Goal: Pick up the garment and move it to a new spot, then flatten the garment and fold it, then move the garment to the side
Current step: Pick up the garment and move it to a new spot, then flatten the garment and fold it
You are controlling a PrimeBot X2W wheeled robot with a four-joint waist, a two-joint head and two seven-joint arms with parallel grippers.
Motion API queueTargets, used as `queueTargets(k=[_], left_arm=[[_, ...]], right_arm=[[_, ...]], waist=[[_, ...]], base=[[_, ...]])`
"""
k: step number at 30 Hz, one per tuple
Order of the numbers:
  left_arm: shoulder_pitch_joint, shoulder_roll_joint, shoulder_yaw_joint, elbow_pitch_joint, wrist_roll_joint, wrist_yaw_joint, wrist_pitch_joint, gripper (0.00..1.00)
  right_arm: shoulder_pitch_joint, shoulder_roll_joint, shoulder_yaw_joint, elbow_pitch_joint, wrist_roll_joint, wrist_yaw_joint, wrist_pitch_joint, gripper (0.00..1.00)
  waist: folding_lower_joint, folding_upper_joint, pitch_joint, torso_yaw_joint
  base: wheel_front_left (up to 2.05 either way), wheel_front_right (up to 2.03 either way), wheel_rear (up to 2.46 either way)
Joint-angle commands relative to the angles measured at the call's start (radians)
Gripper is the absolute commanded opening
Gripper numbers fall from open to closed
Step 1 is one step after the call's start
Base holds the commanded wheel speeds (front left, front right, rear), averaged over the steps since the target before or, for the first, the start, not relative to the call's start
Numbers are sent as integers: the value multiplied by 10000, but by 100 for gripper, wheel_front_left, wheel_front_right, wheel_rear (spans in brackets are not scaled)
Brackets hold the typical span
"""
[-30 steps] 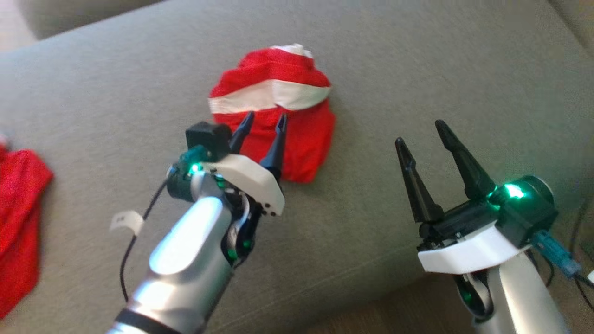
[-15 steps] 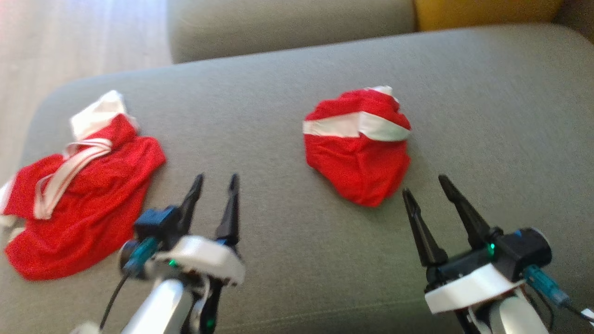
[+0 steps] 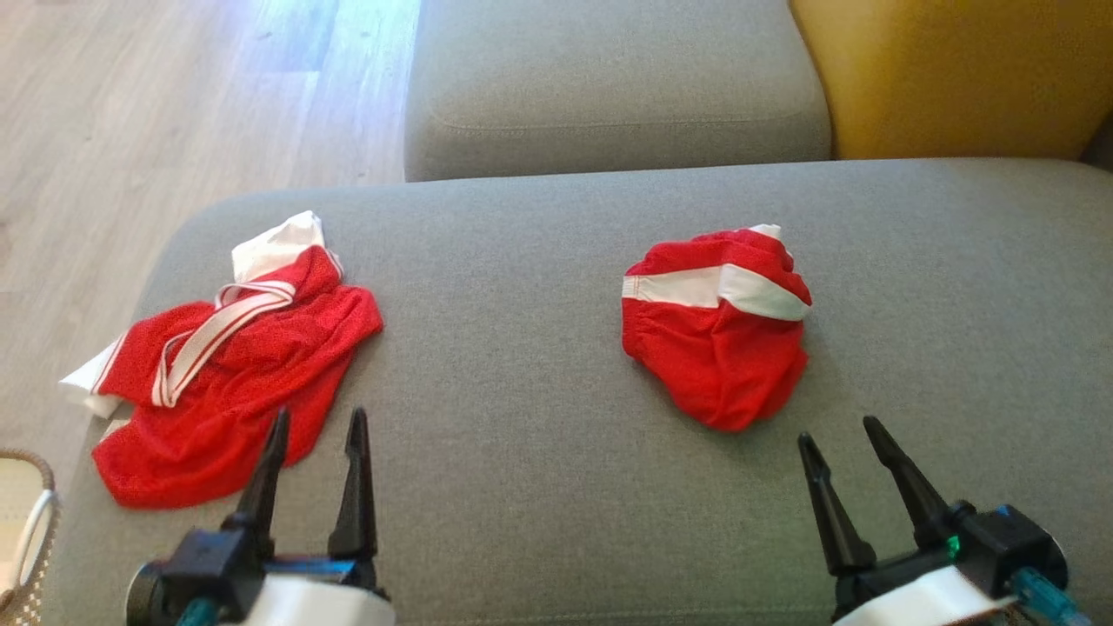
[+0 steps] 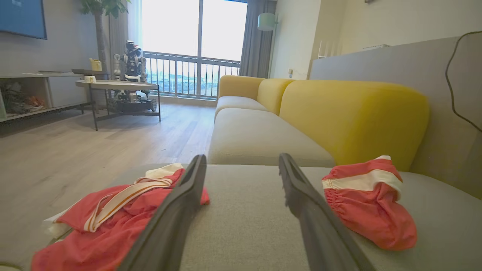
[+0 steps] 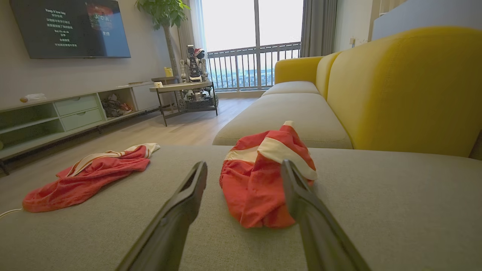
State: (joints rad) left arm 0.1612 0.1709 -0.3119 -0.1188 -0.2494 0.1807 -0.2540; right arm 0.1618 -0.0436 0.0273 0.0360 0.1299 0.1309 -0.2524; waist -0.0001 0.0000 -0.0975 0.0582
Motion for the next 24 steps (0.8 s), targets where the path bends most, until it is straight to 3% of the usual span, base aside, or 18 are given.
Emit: queueTargets(k=[1,14,24], left_arm=[[-259,-109,555,-437,72,-102,-77,100],[592,-815,1787,154,1337,-1211,-77,100],[647,-1047,2141,438,1597,-1568,-78,100]], right_arm=[[-263,-66,185,-373,51,-2,-94,100],[-176,-66,351,-454,-132,-2,-94,100],[-183,-66,413,-353,-210,-2,-94,100]], waist=[[1,0,-26,29],[1,0,107,16],[1,0,27,1]], base=[[0,0,0],[0,0,0],[0,0,0]])
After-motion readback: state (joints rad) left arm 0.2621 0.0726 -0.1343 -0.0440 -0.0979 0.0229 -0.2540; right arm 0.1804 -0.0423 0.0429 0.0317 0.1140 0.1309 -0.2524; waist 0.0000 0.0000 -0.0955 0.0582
